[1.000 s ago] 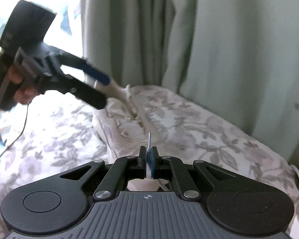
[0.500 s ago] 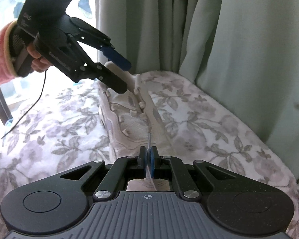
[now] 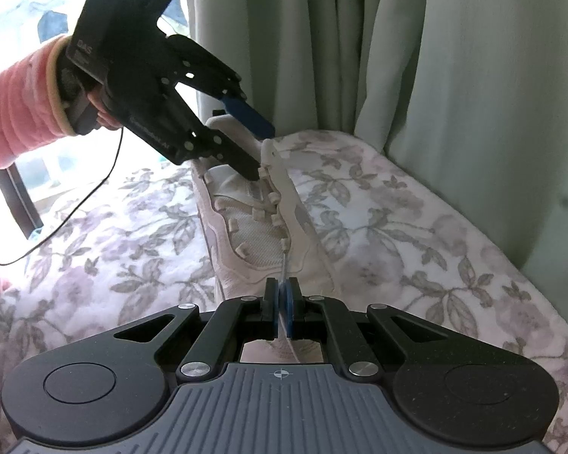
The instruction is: Lace up shoes with both hands
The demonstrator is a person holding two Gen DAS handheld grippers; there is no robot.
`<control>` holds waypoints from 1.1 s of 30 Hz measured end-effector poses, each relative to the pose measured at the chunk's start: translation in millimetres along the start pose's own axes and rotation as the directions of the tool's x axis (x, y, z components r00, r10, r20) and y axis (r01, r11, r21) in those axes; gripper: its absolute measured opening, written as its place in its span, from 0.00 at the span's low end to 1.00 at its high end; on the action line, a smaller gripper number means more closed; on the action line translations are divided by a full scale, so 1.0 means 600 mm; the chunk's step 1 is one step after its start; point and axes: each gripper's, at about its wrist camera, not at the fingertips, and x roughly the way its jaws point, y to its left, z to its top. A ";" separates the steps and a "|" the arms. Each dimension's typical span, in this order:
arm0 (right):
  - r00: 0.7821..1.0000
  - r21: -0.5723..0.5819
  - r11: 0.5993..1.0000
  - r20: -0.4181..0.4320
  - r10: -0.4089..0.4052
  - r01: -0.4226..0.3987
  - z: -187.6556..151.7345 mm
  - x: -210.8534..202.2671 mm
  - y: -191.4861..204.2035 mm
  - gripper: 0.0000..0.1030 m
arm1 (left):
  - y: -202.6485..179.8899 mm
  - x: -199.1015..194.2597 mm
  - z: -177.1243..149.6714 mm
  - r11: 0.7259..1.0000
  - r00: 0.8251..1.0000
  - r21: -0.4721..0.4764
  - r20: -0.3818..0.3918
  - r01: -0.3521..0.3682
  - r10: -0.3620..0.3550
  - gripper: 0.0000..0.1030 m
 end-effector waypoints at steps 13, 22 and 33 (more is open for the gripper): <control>0.999 0.065 0.998 0.030 -0.010 0.008 -0.004 0.003 -0.004 0.03 | 0.006 0.019 -0.001 0.994 0.993 0.024 0.041 0.107 -0.108 0.46; 0.995 0.189 0.982 0.097 -0.006 -0.012 -0.022 -0.002 -0.012 0.03 | -0.003 0.041 0.026 0.952 0.971 0.192 -0.009 0.238 -0.241 0.42; 0.995 0.217 0.976 0.089 -0.037 0.017 -0.023 -0.001 -0.005 0.03 | -0.022 0.065 0.032 0.911 0.938 0.229 -0.022 0.342 -0.347 0.38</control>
